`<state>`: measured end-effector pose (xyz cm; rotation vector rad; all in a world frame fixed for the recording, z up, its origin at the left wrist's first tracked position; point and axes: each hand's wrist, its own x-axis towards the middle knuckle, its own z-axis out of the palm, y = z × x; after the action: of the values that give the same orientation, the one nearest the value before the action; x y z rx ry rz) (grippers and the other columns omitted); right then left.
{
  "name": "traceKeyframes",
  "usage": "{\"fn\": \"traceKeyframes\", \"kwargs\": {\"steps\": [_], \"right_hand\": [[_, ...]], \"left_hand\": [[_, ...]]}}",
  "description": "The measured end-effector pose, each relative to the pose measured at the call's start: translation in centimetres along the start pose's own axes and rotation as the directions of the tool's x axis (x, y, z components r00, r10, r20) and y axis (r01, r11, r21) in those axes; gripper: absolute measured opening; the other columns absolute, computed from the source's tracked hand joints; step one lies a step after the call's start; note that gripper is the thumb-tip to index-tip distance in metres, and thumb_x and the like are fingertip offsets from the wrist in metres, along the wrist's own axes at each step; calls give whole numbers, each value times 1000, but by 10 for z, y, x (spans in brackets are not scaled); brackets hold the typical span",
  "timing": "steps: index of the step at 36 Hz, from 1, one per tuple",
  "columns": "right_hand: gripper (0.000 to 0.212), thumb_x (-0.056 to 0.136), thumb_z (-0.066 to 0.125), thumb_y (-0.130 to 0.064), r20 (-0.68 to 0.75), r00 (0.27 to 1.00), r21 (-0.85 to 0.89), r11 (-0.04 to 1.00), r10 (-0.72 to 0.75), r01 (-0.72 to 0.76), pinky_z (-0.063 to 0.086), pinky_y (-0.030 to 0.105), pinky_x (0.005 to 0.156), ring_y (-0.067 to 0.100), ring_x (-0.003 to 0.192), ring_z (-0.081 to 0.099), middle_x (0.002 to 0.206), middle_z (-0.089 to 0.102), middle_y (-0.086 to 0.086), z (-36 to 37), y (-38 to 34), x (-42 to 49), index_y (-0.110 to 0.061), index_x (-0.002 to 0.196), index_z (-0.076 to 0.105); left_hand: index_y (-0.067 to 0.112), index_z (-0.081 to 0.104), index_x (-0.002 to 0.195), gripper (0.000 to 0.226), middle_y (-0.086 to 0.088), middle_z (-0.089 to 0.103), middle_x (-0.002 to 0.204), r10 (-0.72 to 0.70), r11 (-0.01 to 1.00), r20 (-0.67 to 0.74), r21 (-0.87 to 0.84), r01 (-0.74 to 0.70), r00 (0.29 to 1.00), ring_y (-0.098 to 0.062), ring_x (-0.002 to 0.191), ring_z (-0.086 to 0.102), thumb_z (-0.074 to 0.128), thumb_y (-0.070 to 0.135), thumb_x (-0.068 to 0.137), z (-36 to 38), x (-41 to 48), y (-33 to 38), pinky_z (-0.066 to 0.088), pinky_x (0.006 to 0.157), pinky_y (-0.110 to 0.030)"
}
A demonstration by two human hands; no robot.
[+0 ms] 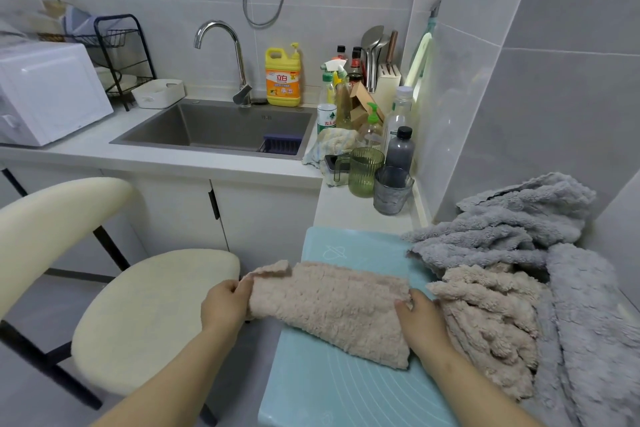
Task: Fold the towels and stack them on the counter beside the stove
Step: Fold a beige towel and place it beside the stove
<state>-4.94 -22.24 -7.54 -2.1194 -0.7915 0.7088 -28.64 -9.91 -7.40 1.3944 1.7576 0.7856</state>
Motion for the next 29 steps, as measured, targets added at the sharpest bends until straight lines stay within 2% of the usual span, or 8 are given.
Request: {"fn": "traceKeyframes", "kwargs": {"steps": [3,8,11,14,16,19,25,29], "right_hand": [[32,96,47,-19,-15,1000,-104,994,24,-25,31,18,49,16,69,49,106,59,14,0,3,-2,1,119,53],[34,96,45,-23,-8,999,-170,985,41,-41,34,23,49,12,63,47,102,59,13,1,0,0,0,121,50],[38,95,46,-23,0,998,-173,983,66,-65,40,29,65,22,76,50,109,60,14,3,-8,-5,-5,128,45],[49,91,50,-26,15,998,-187,981,60,-56,42,28,71,27,89,54,112,60,13,6,-14,-13,-9,136,37],[53,91,51,-26,30,998,-175,983,57,-51,40,27,64,25,85,53,103,58,9,7,-17,-19,-9,138,35],[57,90,53,-25,54,996,-148,987,74,-66,41,25,70,24,93,55,116,58,10,6,-18,-24,-9,140,32],[21,84,51,-8,125,991,-172,985,57,-35,45,24,74,23,95,57,112,59,10,8,-12,-27,-11,104,56],[29,90,51,-19,114,993,-364,932,35,9,38,24,86,23,110,43,123,37,7,10,-11,-32,-14,118,48]], "left_hand": [[8,41,59,43,-6,41,53,-48,994,33,-93,51,998,-20,51,37,56,30,92,0,0,3,28,47,-28],[6,56,72,26,-10,51,65,-150,948,296,-229,222,943,-20,56,43,59,22,92,-4,-2,15,38,51,-25],[6,60,90,14,-9,54,74,-239,912,353,-238,333,905,-20,62,47,56,19,93,-4,-5,20,43,58,-26],[1,53,80,17,-12,49,75,-374,835,399,-248,492,837,-26,65,45,47,9,94,-4,-3,17,42,72,-39],[0,49,78,16,-15,48,78,-449,755,484,-243,608,751,-28,68,46,43,3,92,-4,-1,14,41,70,-41],[-5,50,88,13,-18,52,85,-487,694,538,-240,679,688,-30,77,49,38,-1,88,-2,3,9,49,63,-40],[-5,50,78,17,-14,53,64,-524,690,458,-267,673,718,-26,62,47,42,-4,92,8,0,2,49,49,-35],[3,50,76,21,-11,50,71,-502,753,340,-281,595,795,-25,61,46,54,13,94,7,-6,2,45,76,-43]]}}
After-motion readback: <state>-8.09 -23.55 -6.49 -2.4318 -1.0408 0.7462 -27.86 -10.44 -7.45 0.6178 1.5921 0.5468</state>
